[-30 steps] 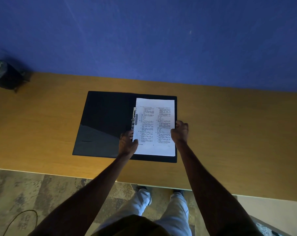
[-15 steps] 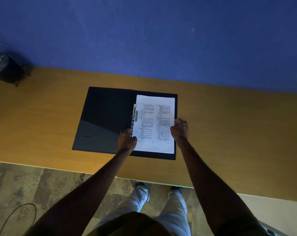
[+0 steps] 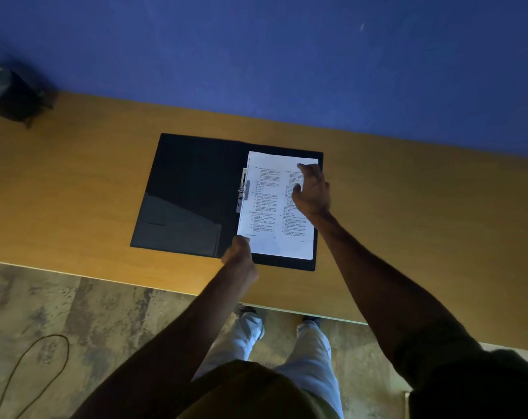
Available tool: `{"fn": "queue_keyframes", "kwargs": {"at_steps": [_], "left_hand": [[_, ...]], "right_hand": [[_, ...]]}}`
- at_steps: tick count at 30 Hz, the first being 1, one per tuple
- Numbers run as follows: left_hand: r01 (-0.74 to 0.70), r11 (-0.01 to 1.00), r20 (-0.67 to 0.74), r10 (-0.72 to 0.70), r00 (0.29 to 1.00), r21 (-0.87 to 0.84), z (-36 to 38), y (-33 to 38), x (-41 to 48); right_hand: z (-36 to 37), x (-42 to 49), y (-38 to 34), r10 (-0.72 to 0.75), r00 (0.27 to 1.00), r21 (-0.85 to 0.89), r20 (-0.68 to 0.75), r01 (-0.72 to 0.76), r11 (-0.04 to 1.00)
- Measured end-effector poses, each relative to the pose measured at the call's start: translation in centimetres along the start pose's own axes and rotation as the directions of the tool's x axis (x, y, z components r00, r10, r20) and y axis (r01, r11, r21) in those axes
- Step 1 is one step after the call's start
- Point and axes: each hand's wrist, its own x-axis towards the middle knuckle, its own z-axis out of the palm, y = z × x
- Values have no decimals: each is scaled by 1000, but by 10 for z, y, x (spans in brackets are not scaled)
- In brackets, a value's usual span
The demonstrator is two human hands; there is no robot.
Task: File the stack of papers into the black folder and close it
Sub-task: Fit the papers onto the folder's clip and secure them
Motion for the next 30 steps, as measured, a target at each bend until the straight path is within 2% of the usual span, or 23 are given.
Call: {"fn": "queue_keyframes", "kwargs": {"at_steps": [3, 7, 17, 22, 30], "left_hand": [[113, 992, 105, -106, 989, -64, -3, -18, 1], [158, 986, 127, -150, 980, -56, 3, -30, 3], [189, 974, 187, -164, 969, -124, 10, -33, 2], [132, 984, 196, -107, 975, -118, 12, -26, 8], [156, 980, 146, -138, 980, -121, 9, -18, 14]], "right_hand": [[5, 14, -11, -102, 989, -85, 105, 111, 990], [7, 36, -17, -190, 961, -122, 201, 217, 968], [4, 89, -16, -134, 950, -258, 282, 209, 943], [9, 93, -20, -125, 945, -264, 301, 209, 942], [8, 94, -24, -100, 956, -233, 275, 167, 958]]}}
